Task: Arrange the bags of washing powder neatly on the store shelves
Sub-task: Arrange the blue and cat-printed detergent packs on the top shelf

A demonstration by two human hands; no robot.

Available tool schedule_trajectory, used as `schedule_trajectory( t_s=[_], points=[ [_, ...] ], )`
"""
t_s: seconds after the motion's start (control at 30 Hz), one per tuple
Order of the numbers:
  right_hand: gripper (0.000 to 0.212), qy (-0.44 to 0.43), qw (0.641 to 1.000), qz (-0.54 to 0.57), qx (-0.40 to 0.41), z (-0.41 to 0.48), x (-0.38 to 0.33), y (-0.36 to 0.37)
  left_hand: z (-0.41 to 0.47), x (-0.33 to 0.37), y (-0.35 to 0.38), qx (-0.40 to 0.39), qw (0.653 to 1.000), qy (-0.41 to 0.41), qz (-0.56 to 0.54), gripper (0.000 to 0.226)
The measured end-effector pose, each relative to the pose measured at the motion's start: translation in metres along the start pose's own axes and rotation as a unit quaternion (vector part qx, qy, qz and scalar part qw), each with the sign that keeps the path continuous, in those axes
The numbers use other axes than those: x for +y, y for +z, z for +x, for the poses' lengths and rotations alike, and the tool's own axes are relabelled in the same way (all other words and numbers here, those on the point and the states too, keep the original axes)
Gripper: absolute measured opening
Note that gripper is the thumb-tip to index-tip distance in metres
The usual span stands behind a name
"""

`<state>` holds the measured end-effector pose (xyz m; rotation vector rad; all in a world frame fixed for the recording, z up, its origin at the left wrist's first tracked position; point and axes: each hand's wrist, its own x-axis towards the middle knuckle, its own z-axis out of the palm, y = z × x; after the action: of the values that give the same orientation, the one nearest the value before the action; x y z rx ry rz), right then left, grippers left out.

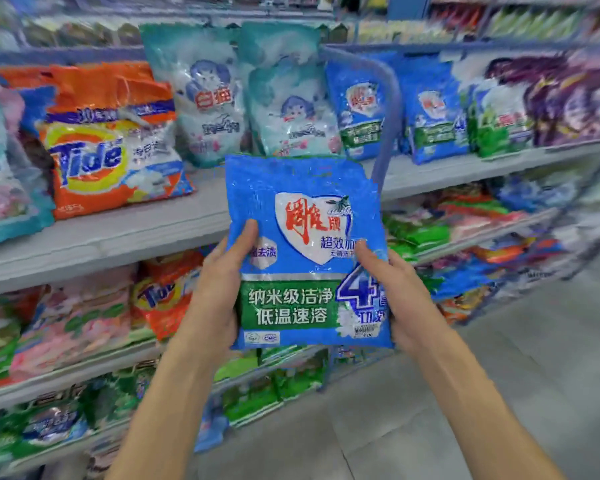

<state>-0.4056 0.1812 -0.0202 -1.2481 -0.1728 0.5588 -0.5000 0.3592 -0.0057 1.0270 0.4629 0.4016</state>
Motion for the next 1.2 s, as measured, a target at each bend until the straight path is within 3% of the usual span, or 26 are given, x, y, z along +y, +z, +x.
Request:
schedule_trajectory(
  t_s=[0.13,0.23,0.47,0.7,0.87,1.03,1.2],
  points=[
    [0.014,-0.063,0.997,-0.012,0.049,0.002,-0.030,-0.046,0.013,-0.007,0.053,-0.073,0.997,0.034,0.021,0.024],
    [0.013,-0.091,0.993,-0.024,0.076,0.005,-0.046,-0.080,0.026,-0.015,0.088,-0.116,0.992,0.028,0.033,0.024],
    [0.021,-0.110,0.987,-0.013,0.117,0.045,-0.074,-0.143,0.076,-0.042,0.166,-0.099,0.994,-0.013,0.054,0.038],
    [0.015,-0.149,0.981,-0.052,0.113,0.120,-0.125,-0.201,0.143,-0.050,0.247,-0.108,0.993,0.035,0.017,0.034],
    [0.017,-0.186,0.972,-0.087,0.117,0.172,-0.160,-0.235,0.185,-0.054,0.300,-0.072,0.993,0.090,0.010,0.020],
    [0.038,-0.189,0.978,-0.052,0.078,0.225,-0.189,-0.246,0.219,-0.049,0.328,-0.007,0.987,0.157,0.013,0.018],
    [0.016,-0.171,0.984,-0.040,0.005,0.301,-0.217,-0.239,0.262,-0.027,0.347,0.100,0.963,0.248,0.032,0.017]
  ],
)
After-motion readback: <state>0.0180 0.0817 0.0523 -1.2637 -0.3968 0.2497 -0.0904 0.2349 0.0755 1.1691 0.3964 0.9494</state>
